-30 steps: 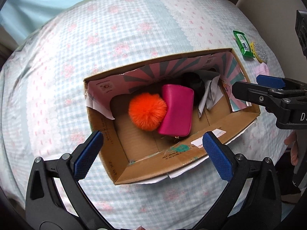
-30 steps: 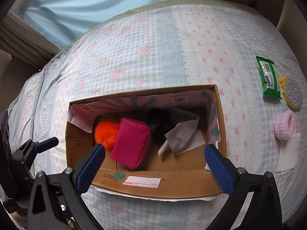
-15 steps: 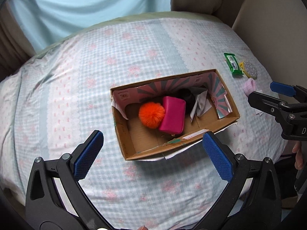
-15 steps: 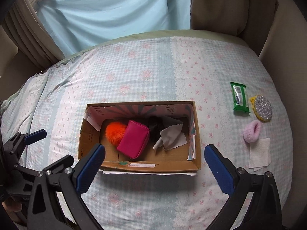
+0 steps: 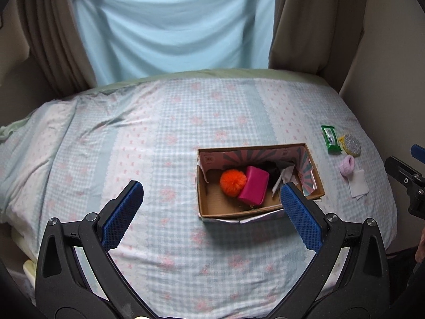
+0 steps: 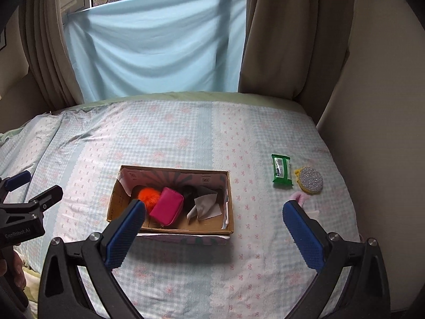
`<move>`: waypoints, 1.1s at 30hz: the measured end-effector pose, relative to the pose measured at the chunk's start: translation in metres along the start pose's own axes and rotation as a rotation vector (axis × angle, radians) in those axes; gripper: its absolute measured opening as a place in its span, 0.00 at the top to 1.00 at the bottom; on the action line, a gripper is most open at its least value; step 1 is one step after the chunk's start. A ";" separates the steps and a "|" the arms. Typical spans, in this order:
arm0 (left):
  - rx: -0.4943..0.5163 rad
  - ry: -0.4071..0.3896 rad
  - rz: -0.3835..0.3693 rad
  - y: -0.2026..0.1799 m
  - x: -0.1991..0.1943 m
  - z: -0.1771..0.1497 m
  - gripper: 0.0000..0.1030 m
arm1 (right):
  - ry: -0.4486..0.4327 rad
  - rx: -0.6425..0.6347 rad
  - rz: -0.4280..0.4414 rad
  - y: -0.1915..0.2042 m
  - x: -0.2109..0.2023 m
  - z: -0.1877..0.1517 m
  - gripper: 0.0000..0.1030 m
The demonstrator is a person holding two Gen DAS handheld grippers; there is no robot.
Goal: Organize soft objects
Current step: 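Release the pouch and cloth into the box and lift both tools away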
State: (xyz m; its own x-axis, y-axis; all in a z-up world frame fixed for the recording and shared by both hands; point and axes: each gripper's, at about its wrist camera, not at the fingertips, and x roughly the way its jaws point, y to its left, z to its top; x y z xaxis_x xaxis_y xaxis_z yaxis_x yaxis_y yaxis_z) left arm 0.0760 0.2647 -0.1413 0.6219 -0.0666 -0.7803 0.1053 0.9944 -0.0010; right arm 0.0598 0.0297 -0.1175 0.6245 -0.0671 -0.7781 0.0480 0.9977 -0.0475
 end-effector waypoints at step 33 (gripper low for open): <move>-0.036 0.038 -0.093 -0.257 0.020 0.027 0.00 | 0.014 0.085 -0.012 -0.252 0.023 -0.061 0.00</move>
State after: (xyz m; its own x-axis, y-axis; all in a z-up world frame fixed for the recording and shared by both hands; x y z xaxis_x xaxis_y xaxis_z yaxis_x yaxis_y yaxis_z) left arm 0.0820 0.0055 -0.1395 0.5806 -0.1565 -0.7990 0.1331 0.9864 -0.0965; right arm 0.0146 -0.2227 -0.1618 0.6129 -0.0787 -0.7863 0.1223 0.9925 -0.0040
